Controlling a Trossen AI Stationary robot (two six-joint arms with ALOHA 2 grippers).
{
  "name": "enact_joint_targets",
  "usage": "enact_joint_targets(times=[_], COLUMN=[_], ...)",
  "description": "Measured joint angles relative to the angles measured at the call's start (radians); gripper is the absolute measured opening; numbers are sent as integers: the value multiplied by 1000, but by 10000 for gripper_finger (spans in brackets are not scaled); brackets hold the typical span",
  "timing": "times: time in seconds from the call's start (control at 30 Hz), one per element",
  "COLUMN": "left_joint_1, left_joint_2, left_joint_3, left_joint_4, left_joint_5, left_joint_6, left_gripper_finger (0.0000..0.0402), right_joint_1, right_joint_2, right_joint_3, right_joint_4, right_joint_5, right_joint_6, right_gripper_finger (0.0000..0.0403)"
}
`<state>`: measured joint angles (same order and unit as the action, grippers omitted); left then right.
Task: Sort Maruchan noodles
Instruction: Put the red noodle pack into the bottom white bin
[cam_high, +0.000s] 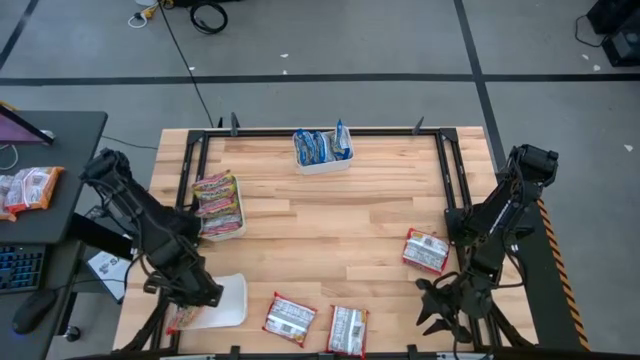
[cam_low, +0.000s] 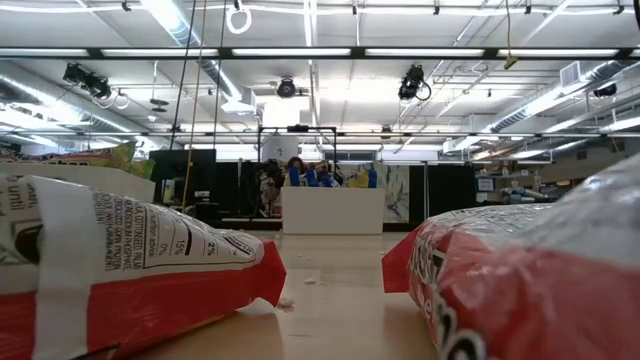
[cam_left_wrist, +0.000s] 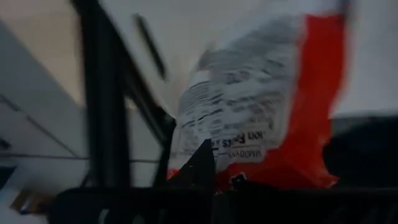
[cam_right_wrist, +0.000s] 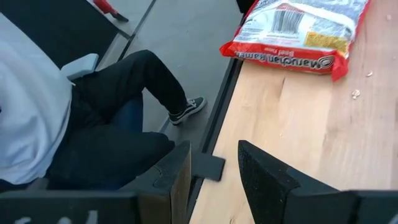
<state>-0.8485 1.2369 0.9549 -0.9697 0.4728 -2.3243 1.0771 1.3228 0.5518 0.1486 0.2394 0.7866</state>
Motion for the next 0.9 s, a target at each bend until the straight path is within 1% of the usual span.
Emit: enact_joint_targets(times=[0.13, 0.27, 0.33, 0.43, 0.53, 0.73, 0.83, 0.9], left_joint_1=[26, 55, 61, 62, 61, 61, 61, 60], left_joint_2=[0, 0, 0, 0, 0, 0, 0, 0], left_joint_3=[-72, -150, -172, -181, -181, -181, -181, -181], left_joint_4=[16, 61, 62, 52, 71, 191, 200, 199], left_joint_5=[59, 179, 225, 263, 276, 279, 249, 206], left_joint_6=[-3, 3, 11, 20, 21, 27, 25, 13], left_gripper_finger=[23, 23, 23, 29, 47, 91, 99, 99], right_joint_1=[8, 8, 8, 10, 10, 10, 10, 12], right_joint_2=[0, 0, 0, 0, 0, 0, 0, 0], right_joint_3=[0, 0, 0, 0, 0, 0, 0, 0], right_joint_4=[0, -1, -1, -5, -12, -15, -15, -16], right_joint_5=[0, 0, 0, 0, 0, -1, -2, -3], right_joint_6=[7, 6, 5, 4, -4, -22, -22, -20], right_gripper_finger=[139, 139, 139, 139, 139, 139, 139, 139])
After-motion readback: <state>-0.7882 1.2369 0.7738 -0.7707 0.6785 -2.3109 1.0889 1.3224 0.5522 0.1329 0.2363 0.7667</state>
